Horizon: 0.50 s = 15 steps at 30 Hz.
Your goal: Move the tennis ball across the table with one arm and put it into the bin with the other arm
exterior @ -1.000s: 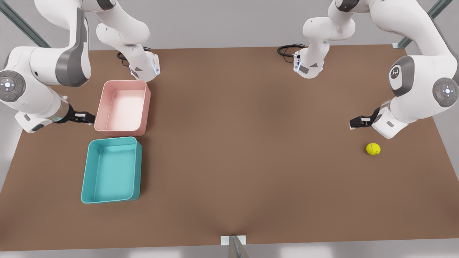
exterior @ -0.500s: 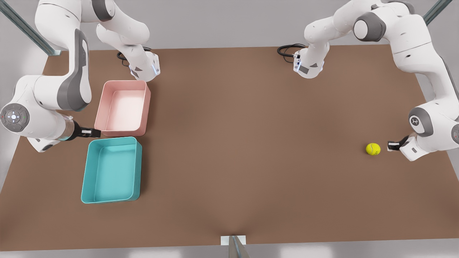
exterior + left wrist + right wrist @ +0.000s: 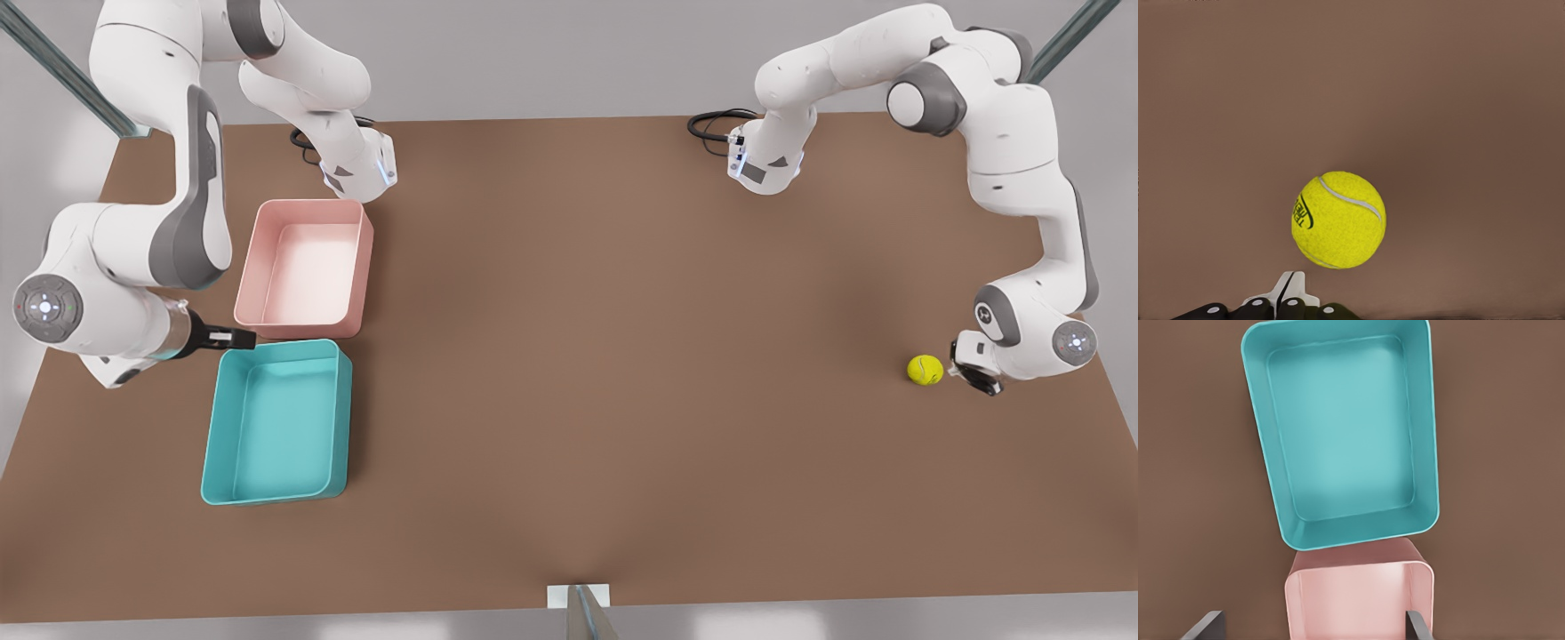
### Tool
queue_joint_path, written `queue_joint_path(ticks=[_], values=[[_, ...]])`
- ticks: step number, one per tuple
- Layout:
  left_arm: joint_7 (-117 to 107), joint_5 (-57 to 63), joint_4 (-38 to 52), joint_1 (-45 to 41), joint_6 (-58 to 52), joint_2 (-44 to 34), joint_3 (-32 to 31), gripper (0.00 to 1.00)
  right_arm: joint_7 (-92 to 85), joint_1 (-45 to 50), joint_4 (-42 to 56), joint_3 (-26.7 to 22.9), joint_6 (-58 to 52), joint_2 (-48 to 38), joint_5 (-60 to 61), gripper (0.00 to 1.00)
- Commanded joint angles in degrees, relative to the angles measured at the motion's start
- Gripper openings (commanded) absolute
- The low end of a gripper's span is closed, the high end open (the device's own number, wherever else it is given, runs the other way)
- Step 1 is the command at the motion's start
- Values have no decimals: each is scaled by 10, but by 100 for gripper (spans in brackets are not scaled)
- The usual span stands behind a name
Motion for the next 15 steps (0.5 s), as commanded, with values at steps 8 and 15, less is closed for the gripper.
queue_joint_path(ticks=[8,15], values=[[361,30,-16,11,52,-1,9,21,-3,-3,-3,0,5,1,1,100],[364,48,-33,4,52,1,14,21,-3,-3,-3,-1,7,6,1,100]])
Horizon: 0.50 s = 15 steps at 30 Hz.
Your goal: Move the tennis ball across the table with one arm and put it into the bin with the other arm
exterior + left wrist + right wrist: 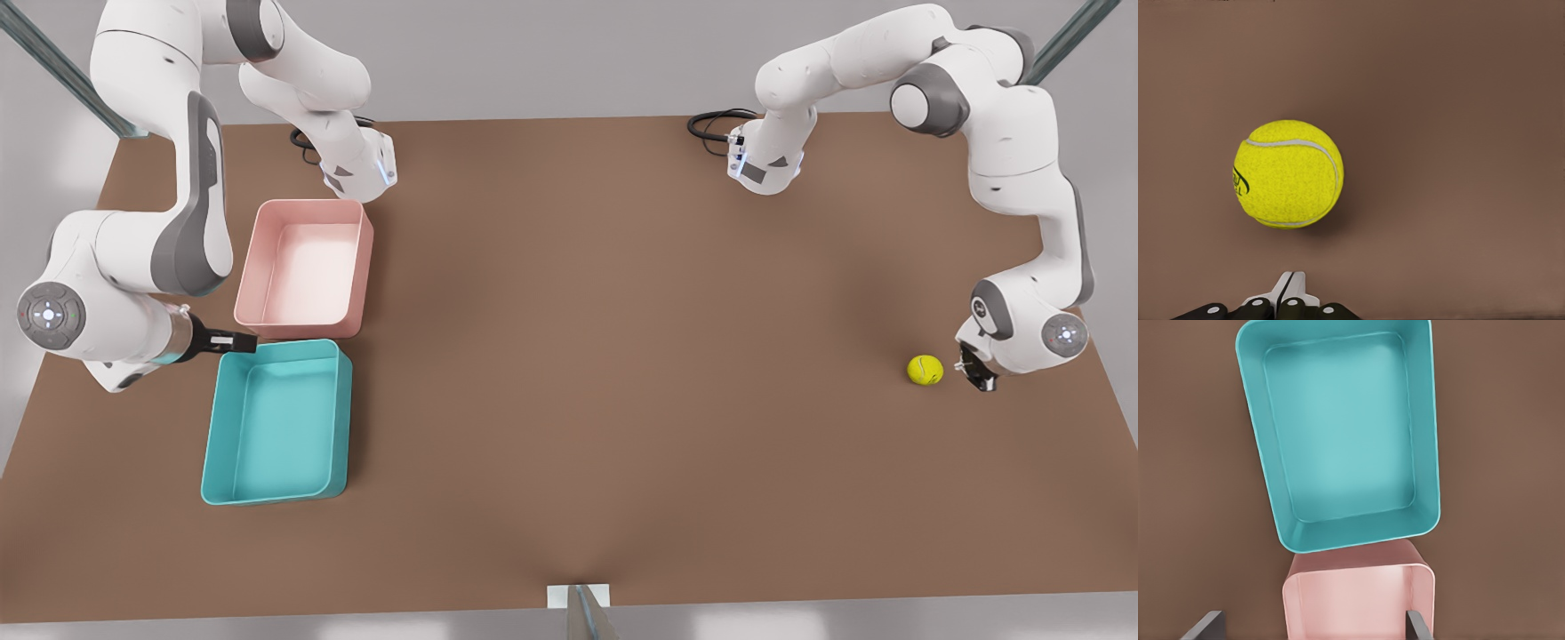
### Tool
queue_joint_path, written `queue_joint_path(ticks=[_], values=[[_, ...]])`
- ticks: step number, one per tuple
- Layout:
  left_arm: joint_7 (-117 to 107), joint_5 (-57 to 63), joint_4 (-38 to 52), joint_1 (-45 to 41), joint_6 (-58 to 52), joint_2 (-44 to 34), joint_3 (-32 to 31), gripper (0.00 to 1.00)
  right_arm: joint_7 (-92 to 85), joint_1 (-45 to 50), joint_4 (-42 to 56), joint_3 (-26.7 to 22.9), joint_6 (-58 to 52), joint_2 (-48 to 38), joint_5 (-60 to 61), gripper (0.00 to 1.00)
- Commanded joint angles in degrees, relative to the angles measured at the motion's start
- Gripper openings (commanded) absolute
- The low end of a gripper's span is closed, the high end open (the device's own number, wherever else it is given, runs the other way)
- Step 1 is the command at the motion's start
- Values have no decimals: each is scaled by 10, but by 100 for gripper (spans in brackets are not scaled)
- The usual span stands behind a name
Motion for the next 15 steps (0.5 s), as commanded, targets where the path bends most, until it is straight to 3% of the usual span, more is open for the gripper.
queue_joint_path(ticks=[1,7,11,13,15], values=[[158,6,-3,-2,6,0,0,21,-2,0,0,0,1,-1,-1,100],[121,5,-5,-3,27,16,0,21,-2,0,-1,0,4,-1,-1,100],[2,2,-12,-51,27,13,-3,21,-2,0,-1,0,5,-1,-1,100],[-322,2,-71,-151,3,-73,-51,21,-2,0,-1,0,7,0,-1,100],[-795,-1,-66,-204,-42,-95,-176,21,-2,0,-1,0,8,2,-1,100]])
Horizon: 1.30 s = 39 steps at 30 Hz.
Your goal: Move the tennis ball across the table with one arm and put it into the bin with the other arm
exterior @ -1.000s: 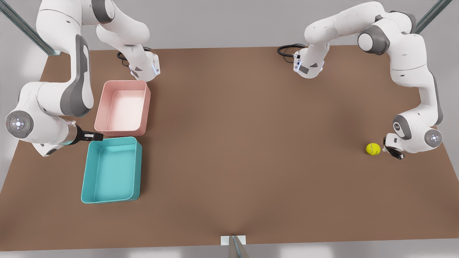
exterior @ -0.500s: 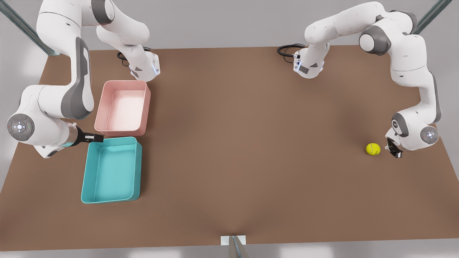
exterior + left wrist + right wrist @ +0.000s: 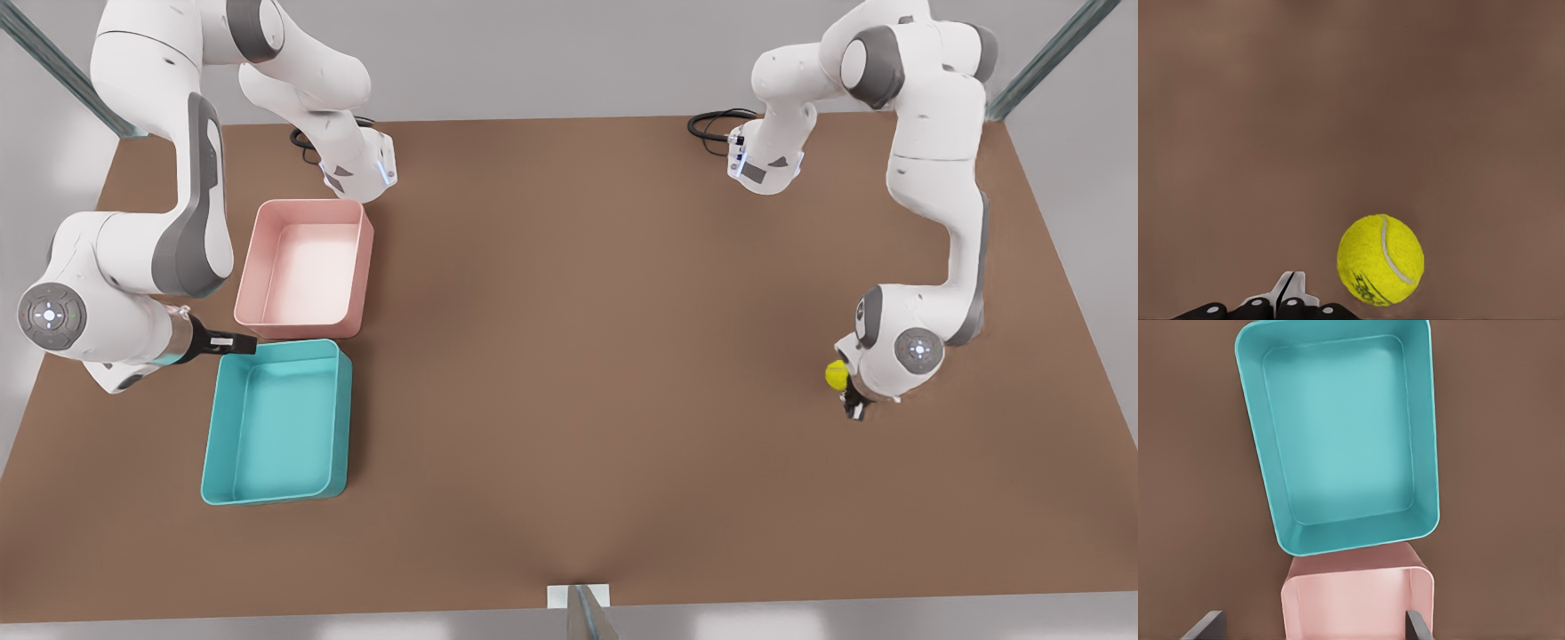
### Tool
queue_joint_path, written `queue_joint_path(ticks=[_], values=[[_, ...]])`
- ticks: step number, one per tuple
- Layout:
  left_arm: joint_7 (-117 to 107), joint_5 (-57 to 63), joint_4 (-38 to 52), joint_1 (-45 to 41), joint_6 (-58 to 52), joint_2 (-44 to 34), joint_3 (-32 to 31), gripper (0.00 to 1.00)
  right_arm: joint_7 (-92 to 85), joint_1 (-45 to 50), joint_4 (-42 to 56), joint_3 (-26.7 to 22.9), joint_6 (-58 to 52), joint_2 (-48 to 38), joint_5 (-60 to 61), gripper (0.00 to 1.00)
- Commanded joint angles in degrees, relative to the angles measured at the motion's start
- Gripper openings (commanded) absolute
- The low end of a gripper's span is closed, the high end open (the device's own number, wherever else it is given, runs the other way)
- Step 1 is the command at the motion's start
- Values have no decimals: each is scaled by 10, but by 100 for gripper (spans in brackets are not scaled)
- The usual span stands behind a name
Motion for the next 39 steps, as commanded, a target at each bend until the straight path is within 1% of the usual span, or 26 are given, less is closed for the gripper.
queue_joint_path(ticks=[1,3,4,5,6,7,8,9,10,11,13,14,16,18,19,21,22,24,25,27,29,32,34,39], values=[[-829,-62,3,-20,-38,-12,-47,21,-1,-3,0,0,3,2,-1,100],[-938,-199,30,-4,-36,-12,-46,21,-1,-3,0,0,3,2,-1,100],[-1029,-217,72,9,-71,-22,-45,21,-2,-3,0,0,3,2,0,100],[-1112,-216,137,22,-152,-27,-42,21,-2,-3,0,0,3,2,0,100],[-1142,-217,167,22,-205,-41,-21,21,-3,-3,0,0,3,2,0,100],[-1144,-218,177,22,-233,-50,-12,21,-3,-4,0,0,3,2,0,100],[-1143,-217,177,22,-236,-54,-11,21,-3,-4,0,0,3,2,0,100],[-1121,-181,176,17,-239,-67,-12,100,-3,-4,0,0,4,3,0,100],[-1125,-122,190,5,-339,-87,-13,100,-3,-4,-1,0,4,3,0,100],[-1125,-101,269,-7,-466,-85,-12,100,-3,-4,-1,0,5,3,0,100],[-1127,-101,349,-34,-557,-91,-12,100,-3,-4,-1,0,6,3,0,100],[-1174,-104,345,-34,-557,-122,-11,100,-3,-4,-1,0,6,5,1,100],[-1182,-131,348,-25,-569,-122,-10,100,-2,-4,-1,0,8,8,2,100],[-1182,-147,348,-20,-569,-122,-9,100,11,10,20,5,32,46,40,100],[-1182,-162,348,-12,-571,-122,-9,100,25,60,33,4,55,61,45,100],[-1182,-165,348,-10,-590,-122,-10,100,110,148,61,5,84,101,46,100],[-1182,-165,348,-9,-589,-121,-9,100,194,186,62,5,114,125,44,100],[-1182,-166,348,-8,-590,-122,-9,100,276,247,68,4,142,145,43,100],[-1182,-166,348,-8,-592,-123,-9,100,299,266,60,5,181,160,45,100],[-1182,-166,348,-7,-592,-123,-10,100,300,272,7,5,262,165,57,100],[-1182,-166,348,-4,-592,-122,-10,100,299,272,-110,6,380,120,57,100],[-1182,-166,348,-4,-592,-123,-9,100,292,265,-216,6,496,88,57,100],[-1182,-174,348,0,-592,-122,-9,100,292,264,-277,6,546,65,56,100],[-1182,-178,348,4,-590,-122,-9,100,292,251,-281,5,614,103,56,100]])
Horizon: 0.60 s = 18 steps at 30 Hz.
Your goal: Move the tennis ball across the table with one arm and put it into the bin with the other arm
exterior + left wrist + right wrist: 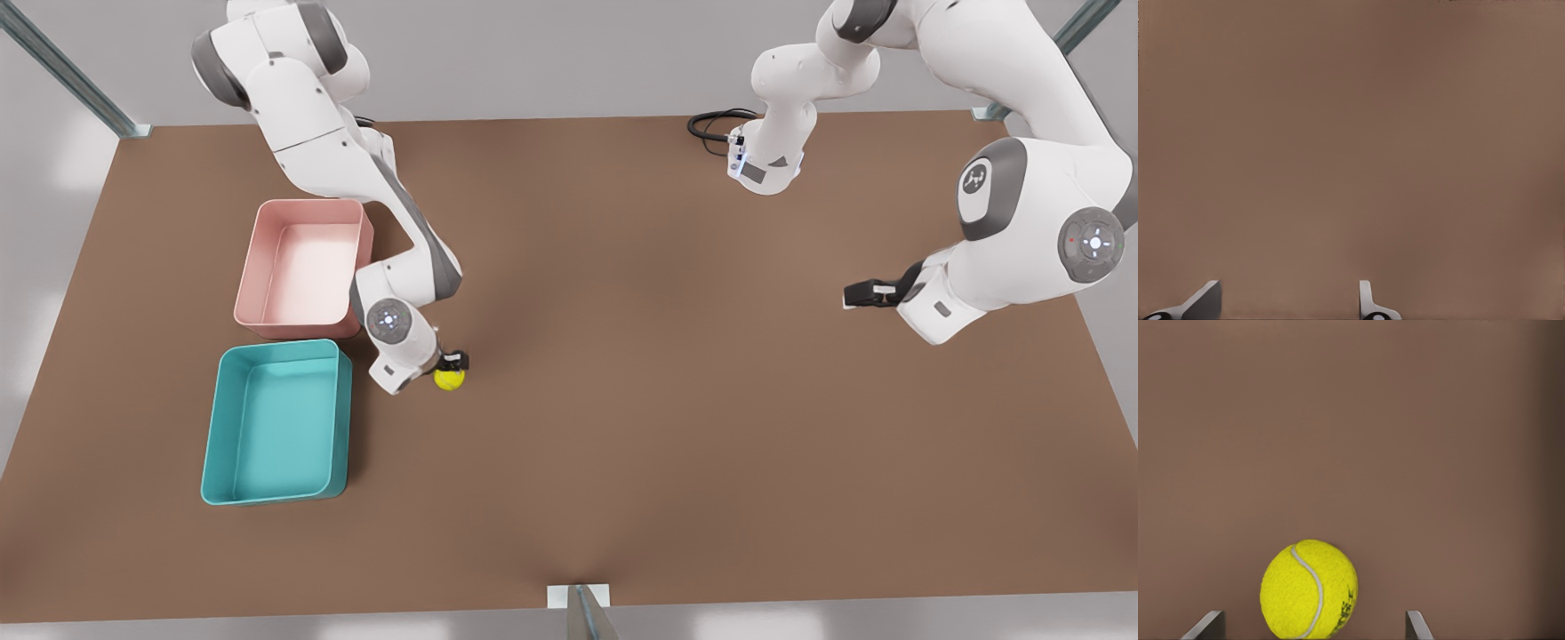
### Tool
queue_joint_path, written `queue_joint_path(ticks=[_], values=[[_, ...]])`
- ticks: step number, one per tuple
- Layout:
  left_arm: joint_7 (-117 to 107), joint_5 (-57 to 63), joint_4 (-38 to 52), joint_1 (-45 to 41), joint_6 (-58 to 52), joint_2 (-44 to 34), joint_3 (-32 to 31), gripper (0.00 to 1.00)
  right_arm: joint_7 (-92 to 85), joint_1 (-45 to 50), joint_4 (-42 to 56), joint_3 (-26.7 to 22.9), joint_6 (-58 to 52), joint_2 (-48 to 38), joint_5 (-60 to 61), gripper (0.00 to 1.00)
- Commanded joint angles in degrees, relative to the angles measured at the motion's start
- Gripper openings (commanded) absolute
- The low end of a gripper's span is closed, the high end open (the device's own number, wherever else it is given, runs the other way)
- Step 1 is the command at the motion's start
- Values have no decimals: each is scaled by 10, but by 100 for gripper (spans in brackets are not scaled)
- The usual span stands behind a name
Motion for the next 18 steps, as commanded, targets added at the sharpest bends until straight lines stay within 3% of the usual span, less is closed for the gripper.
queue_joint_path(ticks=[1,18], values=[[-149,-3,0,0,-3,-1,0,100,102,-1,1,0,118,9,1,100],[-147,-17,1,11,-2,17,-3,100,103,11,-44,0,124,22,1,100]])
